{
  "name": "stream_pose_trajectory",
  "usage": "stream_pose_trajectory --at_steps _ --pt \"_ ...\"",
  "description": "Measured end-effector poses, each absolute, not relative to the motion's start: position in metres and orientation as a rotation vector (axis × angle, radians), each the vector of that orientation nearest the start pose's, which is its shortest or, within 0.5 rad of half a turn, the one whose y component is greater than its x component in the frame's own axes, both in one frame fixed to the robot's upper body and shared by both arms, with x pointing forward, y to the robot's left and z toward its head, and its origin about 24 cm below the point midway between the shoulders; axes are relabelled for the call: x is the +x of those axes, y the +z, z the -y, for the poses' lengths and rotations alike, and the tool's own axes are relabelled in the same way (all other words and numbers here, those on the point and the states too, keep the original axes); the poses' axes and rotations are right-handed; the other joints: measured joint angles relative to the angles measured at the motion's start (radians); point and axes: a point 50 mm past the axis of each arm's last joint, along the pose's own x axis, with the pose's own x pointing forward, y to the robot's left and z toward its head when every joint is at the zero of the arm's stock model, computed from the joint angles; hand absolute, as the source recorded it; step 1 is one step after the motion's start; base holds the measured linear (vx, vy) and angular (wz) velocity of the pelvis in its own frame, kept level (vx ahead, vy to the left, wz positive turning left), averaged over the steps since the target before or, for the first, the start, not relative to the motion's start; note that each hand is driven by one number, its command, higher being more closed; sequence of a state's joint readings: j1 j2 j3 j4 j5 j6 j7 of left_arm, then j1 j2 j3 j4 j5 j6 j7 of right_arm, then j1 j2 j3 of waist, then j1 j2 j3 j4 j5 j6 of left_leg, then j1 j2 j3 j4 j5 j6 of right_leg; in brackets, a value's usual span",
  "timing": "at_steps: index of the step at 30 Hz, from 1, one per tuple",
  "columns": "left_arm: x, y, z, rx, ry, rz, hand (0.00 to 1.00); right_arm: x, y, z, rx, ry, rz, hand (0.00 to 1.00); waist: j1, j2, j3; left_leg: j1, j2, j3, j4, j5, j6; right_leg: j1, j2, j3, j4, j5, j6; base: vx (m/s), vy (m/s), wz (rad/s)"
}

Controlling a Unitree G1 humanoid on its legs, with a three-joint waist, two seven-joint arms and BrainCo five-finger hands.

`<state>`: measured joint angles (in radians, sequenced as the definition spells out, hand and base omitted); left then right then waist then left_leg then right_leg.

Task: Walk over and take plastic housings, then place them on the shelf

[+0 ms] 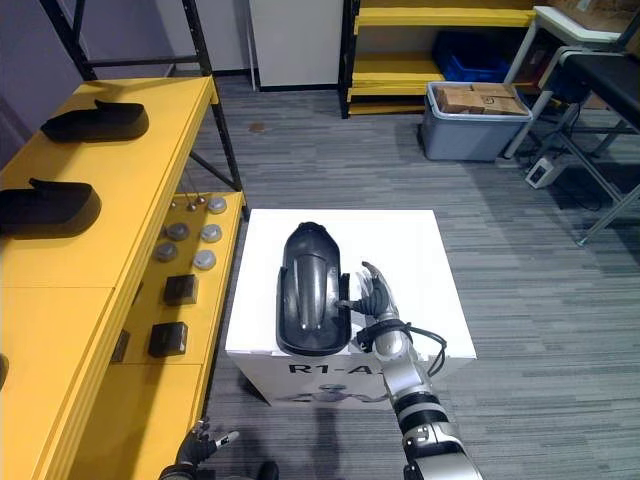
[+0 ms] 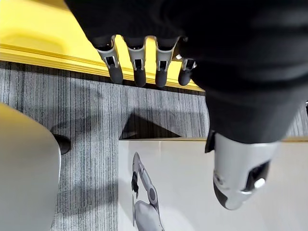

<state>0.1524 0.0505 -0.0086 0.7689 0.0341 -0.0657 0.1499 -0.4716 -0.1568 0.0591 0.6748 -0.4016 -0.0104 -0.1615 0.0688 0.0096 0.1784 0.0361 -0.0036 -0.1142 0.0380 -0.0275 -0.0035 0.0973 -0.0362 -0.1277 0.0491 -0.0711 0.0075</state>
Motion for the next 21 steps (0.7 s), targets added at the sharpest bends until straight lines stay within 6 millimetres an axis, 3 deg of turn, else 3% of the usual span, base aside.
stream_pose_trajectory --at_steps 7,8,13,21 --pt "0.134 -0.136 -0.181 0.156 0.158 -0.852 0.00 0.347 0.031 0.159 -0.730 -0.016 -0.165 0.00 0.006 -0.013 0.012 0.004 0.001 -0.015 -0.050 0.039 -0.006 -0.010 0.003 -0.019 -0.008 0.003 -0.003 -0.06 -0.008 0.05" --pt "0.135 -0.135 -0.181 0.163 0.155 -0.849 0.00 0.347 0.030 0.159 -0.748 -0.012 -0.165 1.00 0.007 -0.017 0.014 0.004 0.002 -0.020 -0.054 0.042 -0.007 -0.010 0.004 -0.019 -0.008 0.003 -0.003 -0.01 -0.022 0.11" --pt "0.136 -0.136 -0.183 0.173 0.152 -0.856 0.00 0.352 0.036 0.152 -0.869 0.046 -0.129 1.00 0.007 -0.027 0.014 0.014 0.008 -0.011 -0.067 0.044 -0.009 -0.011 0.011 -0.015 -0.009 0.005 -0.006 0.02 -0.011 -0.06" --pt "0.139 -0.136 -0.185 0.192 0.154 -0.855 0.00 0.357 0.044 0.139 -0.921 0.094 -0.085 1.00 0.022 -0.040 0.012 0.021 0.019 -0.010 -0.068 0.037 -0.020 -0.006 0.021 -0.015 -0.008 0.006 -0.009 0.05 -0.014 0.00"
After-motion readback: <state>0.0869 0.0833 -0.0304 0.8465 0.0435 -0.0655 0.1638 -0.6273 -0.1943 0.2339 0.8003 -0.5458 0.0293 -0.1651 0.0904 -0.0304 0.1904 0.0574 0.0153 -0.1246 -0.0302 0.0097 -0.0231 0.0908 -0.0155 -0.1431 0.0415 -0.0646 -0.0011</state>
